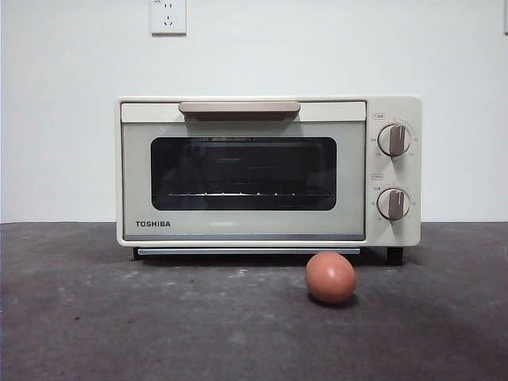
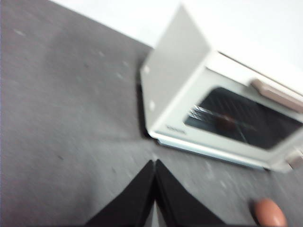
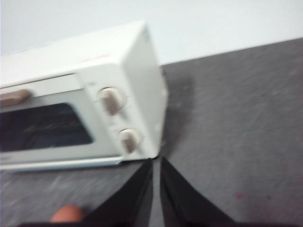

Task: Eggoven

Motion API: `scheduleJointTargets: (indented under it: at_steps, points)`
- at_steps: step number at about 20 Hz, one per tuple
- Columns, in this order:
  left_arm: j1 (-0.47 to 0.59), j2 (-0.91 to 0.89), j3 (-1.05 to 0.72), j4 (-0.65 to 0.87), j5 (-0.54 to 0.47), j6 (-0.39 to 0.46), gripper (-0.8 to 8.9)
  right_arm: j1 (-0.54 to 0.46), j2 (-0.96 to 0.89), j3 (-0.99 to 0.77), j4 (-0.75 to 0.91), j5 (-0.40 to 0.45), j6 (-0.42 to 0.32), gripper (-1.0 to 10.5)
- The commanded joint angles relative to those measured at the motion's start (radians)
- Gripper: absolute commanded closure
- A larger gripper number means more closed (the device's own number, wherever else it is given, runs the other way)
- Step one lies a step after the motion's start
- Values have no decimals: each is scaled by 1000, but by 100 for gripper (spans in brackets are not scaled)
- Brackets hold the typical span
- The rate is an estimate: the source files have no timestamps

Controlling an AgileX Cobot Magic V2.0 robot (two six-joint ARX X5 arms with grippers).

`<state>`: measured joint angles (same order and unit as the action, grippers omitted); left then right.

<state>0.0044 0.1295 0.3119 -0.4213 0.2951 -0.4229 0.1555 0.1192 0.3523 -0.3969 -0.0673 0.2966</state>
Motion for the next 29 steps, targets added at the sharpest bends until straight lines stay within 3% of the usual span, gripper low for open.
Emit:
scheduleJointTargets:
  at_steps: [1, 8, 14, 19, 22, 26, 29]
  points:
    - [1, 68, 73, -53, 74, 61, 806, 3, 70, 95, -79, -65, -1, 942]
    - [0, 232, 256, -240, 231, 210, 806, 28, 275, 310, -360, -281, -130, 942]
    - [-25, 319, 370, -404, 291, 306, 806, 88, 391, 415, -501, -385, -203, 942]
    - [-70, 336, 412, -454, 293, 328, 806, 155, 421, 422, -524, -384, -202, 927]
    - [-79, 336, 413, -454, 293, 328, 806, 170, 422, 422, -518, -383, -176, 595]
    - [-79, 336, 413, -453, 293, 328, 806, 171, 470, 422, -509, -390, -127, 577]
    - [-79, 336, 413, -453, 293, 328, 806, 207, 546, 422, -413, -406, -74, 577]
